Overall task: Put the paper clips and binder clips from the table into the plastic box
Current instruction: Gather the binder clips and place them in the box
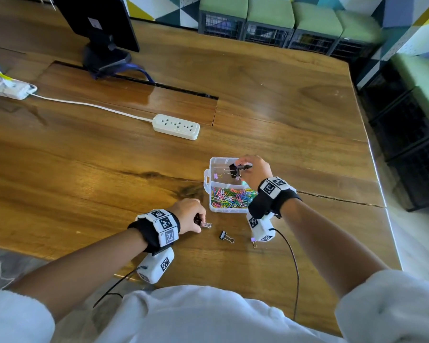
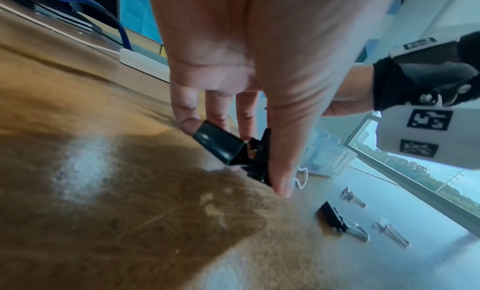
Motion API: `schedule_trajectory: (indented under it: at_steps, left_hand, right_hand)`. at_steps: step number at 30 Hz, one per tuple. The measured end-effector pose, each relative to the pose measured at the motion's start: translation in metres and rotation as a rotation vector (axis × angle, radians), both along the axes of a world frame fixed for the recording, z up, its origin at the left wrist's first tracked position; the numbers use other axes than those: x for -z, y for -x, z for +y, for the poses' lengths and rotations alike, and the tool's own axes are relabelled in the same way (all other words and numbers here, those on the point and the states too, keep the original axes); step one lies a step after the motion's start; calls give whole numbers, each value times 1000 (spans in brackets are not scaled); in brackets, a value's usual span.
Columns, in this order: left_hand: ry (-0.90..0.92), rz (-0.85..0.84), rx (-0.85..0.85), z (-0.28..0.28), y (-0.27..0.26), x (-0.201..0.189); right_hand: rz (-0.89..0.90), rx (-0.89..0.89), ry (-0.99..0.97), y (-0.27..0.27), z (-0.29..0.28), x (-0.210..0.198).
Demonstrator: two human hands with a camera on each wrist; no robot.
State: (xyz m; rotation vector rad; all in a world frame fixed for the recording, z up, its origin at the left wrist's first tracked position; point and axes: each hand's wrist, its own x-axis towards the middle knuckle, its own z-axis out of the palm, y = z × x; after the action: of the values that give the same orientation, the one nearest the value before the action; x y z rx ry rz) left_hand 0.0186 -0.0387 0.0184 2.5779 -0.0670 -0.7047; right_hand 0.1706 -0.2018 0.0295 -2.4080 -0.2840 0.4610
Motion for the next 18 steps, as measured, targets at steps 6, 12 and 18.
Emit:
schedule_trajectory:
  at_steps: [6,12,18]
  left_hand:
    - [50,-4,24,12,-10,-13]
    - [109,-134,-12,13,-38,-42]
    - [104,-258,-22,5,-77,-61]
  right_hand:
    - [-10,-9,-84,6,-24,-5]
    - [-112,17,-53,19,-64,-10]
    - [-182,-197,45,54,-93,-6]
